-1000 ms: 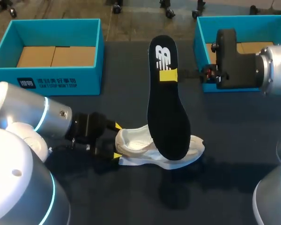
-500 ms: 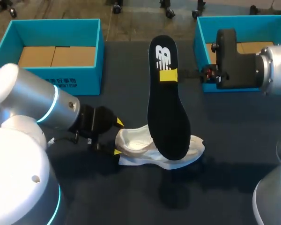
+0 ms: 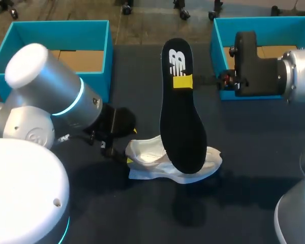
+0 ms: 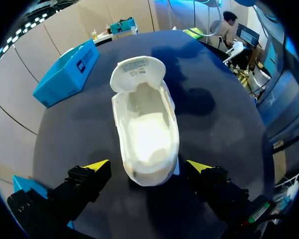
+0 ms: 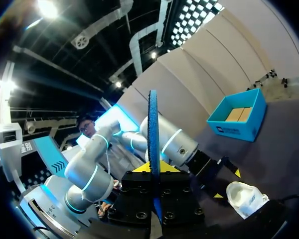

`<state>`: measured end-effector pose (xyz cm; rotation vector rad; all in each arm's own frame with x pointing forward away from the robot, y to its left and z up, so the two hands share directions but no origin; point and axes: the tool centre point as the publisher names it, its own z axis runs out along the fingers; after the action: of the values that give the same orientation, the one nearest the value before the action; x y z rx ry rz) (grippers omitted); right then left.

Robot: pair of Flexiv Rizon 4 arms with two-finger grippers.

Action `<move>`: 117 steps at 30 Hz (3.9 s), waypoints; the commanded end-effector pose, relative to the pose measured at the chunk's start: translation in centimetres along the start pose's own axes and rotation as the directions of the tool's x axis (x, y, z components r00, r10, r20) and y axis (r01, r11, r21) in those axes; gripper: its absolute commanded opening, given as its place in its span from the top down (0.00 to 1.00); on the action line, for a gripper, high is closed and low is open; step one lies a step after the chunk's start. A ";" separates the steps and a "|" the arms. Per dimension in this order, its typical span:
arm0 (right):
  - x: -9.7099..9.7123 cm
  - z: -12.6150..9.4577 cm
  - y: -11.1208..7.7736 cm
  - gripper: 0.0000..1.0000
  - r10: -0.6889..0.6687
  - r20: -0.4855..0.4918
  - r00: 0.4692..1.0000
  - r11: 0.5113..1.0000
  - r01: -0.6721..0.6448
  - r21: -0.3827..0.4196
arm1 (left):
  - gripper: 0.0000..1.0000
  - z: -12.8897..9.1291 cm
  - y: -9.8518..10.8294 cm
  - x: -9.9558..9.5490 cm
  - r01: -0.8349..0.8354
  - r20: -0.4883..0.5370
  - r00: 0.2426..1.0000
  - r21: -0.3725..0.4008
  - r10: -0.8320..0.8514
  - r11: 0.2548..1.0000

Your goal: Take the shoe out of the shoebox, open the shoe tongue, remove and reinsert the insole, then place the shoe into the shoebox

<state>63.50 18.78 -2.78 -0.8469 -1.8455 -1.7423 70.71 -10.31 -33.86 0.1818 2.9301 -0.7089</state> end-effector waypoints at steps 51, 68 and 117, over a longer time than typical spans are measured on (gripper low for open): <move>0.0 0.2 -0.1 1.00 0.001 0.003 1.000 1.000 -0.001 -0.001 | 0.00 1.3 -3.4 0.0 0.074 0.000 0.997 -0.342 -0.078 0.937; 0.0 0.2 -0.1 1.00 0.001 0.003 1.000 1.000 -0.001 -0.001 | 0.00 1.2 -4.3 -3.3 0.138 0.011 0.990 -0.321 -0.143 0.937; 0.0 0.2 -0.1 1.00 0.001 0.003 1.000 1.000 -0.001 -0.001 | 0.56 10.0 -4.3 -5.0 0.173 -0.054 0.977 -0.379 -0.208 0.909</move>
<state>63.50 18.78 -2.78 -0.8469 -1.8454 -1.7424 75.81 -18.77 -39.46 -0.1120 3.1274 -0.1558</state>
